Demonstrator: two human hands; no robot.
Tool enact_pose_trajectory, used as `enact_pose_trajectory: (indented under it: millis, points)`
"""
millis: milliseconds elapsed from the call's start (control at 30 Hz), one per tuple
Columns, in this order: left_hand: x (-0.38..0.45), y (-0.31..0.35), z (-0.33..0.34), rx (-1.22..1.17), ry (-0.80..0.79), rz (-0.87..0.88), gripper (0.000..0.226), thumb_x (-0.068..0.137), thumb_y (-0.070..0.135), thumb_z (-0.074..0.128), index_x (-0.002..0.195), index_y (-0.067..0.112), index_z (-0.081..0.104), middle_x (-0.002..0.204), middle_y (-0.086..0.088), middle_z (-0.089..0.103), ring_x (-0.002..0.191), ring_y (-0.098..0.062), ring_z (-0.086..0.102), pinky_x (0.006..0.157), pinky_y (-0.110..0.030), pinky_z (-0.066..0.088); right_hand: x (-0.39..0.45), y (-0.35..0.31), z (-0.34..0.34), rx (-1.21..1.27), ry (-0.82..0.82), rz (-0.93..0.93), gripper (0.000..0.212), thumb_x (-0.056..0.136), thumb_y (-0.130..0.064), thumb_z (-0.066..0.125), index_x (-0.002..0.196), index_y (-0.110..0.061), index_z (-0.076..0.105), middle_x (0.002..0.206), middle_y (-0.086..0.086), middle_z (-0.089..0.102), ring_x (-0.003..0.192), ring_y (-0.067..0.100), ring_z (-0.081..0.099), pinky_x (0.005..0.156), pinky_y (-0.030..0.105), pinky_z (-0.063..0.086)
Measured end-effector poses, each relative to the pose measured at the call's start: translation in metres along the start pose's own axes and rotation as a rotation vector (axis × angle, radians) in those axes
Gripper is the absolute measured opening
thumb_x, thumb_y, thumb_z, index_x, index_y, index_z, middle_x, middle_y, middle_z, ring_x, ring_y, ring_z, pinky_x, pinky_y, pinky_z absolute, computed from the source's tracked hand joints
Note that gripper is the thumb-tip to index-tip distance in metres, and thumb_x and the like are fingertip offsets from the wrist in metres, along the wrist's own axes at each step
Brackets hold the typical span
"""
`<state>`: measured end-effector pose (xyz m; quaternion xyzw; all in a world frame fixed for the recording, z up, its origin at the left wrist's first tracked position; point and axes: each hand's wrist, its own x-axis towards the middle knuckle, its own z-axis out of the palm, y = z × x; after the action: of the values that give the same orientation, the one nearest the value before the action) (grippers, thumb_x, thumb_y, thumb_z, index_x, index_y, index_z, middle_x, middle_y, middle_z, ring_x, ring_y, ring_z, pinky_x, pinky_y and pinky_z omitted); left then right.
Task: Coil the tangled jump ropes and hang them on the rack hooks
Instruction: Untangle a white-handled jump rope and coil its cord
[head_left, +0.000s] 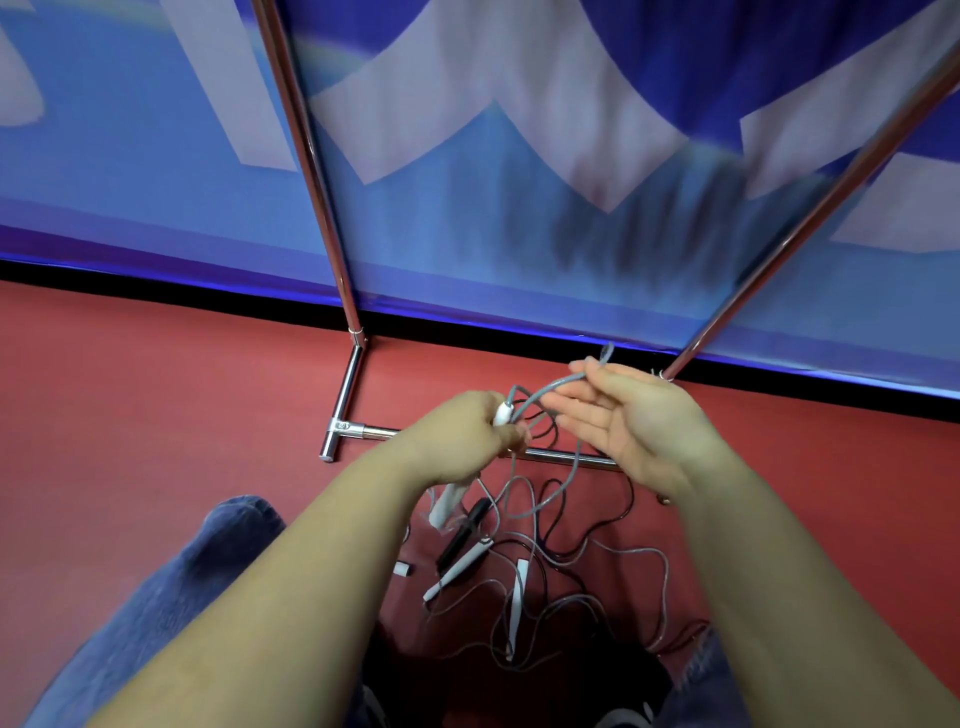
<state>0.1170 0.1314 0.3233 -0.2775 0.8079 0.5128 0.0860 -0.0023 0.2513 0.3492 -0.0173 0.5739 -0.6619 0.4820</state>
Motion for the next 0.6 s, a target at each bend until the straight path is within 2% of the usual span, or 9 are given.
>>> enact_pose_trajectory:
  millis: [67, 167, 233, 333, 467, 533, 600]
  points:
    - [0.000, 0.002, -0.001, -0.177, 0.064, -0.002, 0.013, 0.097, 0.015, 0.054, 0.084, 0.015, 0.056, 0.074, 0.002, 0.068, 0.073, -0.018, 0.061, 0.078, -0.034, 0.050, 0.001, -0.002, -0.003, 0.080, 0.011, 0.004, 0.018, 0.098, -0.015, 0.046, 0.093, -0.006, 0.061, 0.076, 0.008, 0.073, 0.069, 0.018, 0.072, 0.056, 0.024, 0.057]
    - [0.001, 0.001, -0.003, -0.373, 0.104, -0.033, 0.010, 0.096, 0.012, 0.054, 0.086, 0.013, 0.055, 0.071, -0.002, 0.070, 0.068, -0.022, 0.064, 0.074, -0.035, 0.052, 0.003, 0.000, -0.007, 0.084, -0.009, 0.016, 0.017, 0.097, -0.014, 0.046, 0.101, -0.006, 0.061, 0.093, 0.011, 0.071, 0.076, 0.019, 0.072, 0.061, 0.027, 0.059]
    - [0.002, 0.000, -0.003, -0.460, 0.108, -0.066, 0.010, 0.097, 0.010, 0.052, 0.088, 0.013, 0.056, 0.071, -0.003, 0.070, 0.062, -0.020, 0.065, 0.067, -0.031, 0.053, 0.004, 0.006, -0.009, -0.020, -0.052, 0.059, 0.017, 0.096, -0.009, 0.047, 0.107, -0.010, 0.060, 0.099, 0.011, 0.069, 0.081, 0.020, 0.071, 0.066, 0.029, 0.059]
    - [0.003, 0.002, -0.005, -0.602, 0.146, -0.116, 0.016, 0.098, 0.004, 0.045, 0.089, 0.012, 0.056, 0.069, -0.004, 0.070, 0.055, -0.016, 0.066, 0.060, -0.027, 0.054, 0.005, 0.016, -0.012, -0.306, -0.164, 0.198, 0.025, 0.092, -0.003, 0.053, 0.114, -0.013, 0.059, 0.104, 0.009, 0.068, 0.087, 0.021, 0.069, 0.071, 0.034, 0.058]
    - [0.003, 0.007, -0.007, -0.821, 0.174, -0.133, 0.020, 0.099, 0.003, 0.040, 0.089, 0.011, 0.056, 0.065, -0.003, 0.072, 0.055, -0.016, 0.068, 0.056, -0.026, 0.055, 0.007, 0.028, -0.013, -0.594, -0.289, 0.369, 0.031, 0.089, 0.003, 0.057, 0.111, -0.019, 0.057, 0.106, 0.007, 0.065, 0.093, 0.021, 0.064, 0.078, 0.037, 0.056]
    - [0.001, 0.011, -0.009, -0.907, 0.159, -0.127, 0.020, 0.100, 0.005, 0.038, 0.091, 0.012, 0.055, 0.068, -0.004, 0.073, 0.059, -0.017, 0.070, 0.059, -0.029, 0.056, 0.009, 0.037, -0.011, -0.695, -0.319, 0.377, 0.035, 0.087, 0.009, 0.054, 0.102, -0.021, 0.057, 0.106, 0.007, 0.065, 0.092, 0.020, 0.062, 0.079, 0.036, 0.054]
    - [0.001, 0.013, -0.012, -0.994, 0.145, -0.117, 0.020, 0.100, 0.006, 0.038, 0.093, 0.011, 0.055, 0.071, -0.005, 0.073, 0.061, -0.019, 0.071, 0.059, -0.030, 0.057, 0.012, 0.050, -0.007, -0.702, -0.297, 0.293, 0.041, 0.085, 0.016, 0.044, 0.095, -0.021, 0.059, 0.095, 0.005, 0.065, 0.080, 0.017, 0.063, 0.072, 0.031, 0.054]
